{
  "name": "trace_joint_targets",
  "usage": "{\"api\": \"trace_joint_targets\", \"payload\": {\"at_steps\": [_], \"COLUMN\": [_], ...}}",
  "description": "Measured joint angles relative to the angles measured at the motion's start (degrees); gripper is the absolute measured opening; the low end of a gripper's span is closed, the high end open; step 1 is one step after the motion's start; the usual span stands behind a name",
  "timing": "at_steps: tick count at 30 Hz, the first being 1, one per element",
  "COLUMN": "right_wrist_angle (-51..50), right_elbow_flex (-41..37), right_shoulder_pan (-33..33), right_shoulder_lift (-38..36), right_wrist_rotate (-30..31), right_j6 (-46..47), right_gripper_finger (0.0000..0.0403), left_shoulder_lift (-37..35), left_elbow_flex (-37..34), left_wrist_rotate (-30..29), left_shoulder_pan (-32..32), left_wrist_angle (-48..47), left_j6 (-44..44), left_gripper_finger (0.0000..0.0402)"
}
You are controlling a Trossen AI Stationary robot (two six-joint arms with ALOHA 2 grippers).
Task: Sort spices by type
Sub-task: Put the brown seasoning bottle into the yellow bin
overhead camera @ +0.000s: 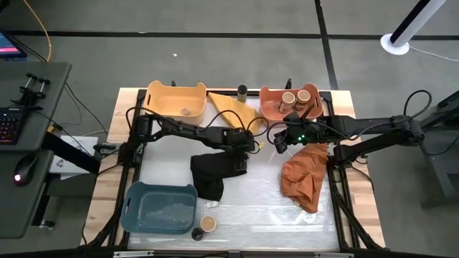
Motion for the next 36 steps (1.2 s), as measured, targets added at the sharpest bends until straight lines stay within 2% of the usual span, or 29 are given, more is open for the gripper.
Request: {"api": "trace_joint_targets", "payload": {"at_steps": [6,9,12,17,24,30,36], "right_wrist_angle": [0.0,0.0,0.0,0.02,0.04,0.09,0.19], "right_elbow_flex": [0.02,0.02,0.02,0.02,0.02,0.02,0.02], "right_shoulder_pan": [0.0,0.0,0.0,0.0,-0.04,-0.04,-0.04], "right_shoulder_lift": [-0.03,-0.04,-0.04,-0.04,-0.04,-0.04,-0.04], "right_wrist_rotate": [0.25,1.27,1.56,3.33,5.37,6.27,6.25], "right_j6": [-0.05,-0.07,-0.04,0.22,2.18,3.65,5.11], "right_gripper_finger": [0.0,0.0,0.0,0.0,0.0,0.0,0.0], "left_shoulder_lift": [-5.05,-10.89,-19.2,-34.34,-48.93,-50.93,-48.48], "left_elbow_flex": [-0.09,-0.85,-4.33,-12.99,-30.88,-42.94,-44.52], "left_wrist_rotate": [1.71,-2.4,-8.1,-15.62,-14.74,-8.92,-8.7], "left_shoulder_pan": [1.2,2.97,6.34,17.55,35.99,43.84,46.94], "left_wrist_angle": [-8.33,-12.14,-11.58,-10.46,-12.26,-8.84,-2.66], "left_j6": [1.34,3.26,4.03,-1.01,-14.62,-24.34,-28.31], "left_gripper_finger": [0.0134,0.0134,0.0134,0.0134,0.0134,0.0134,0.0134]}}
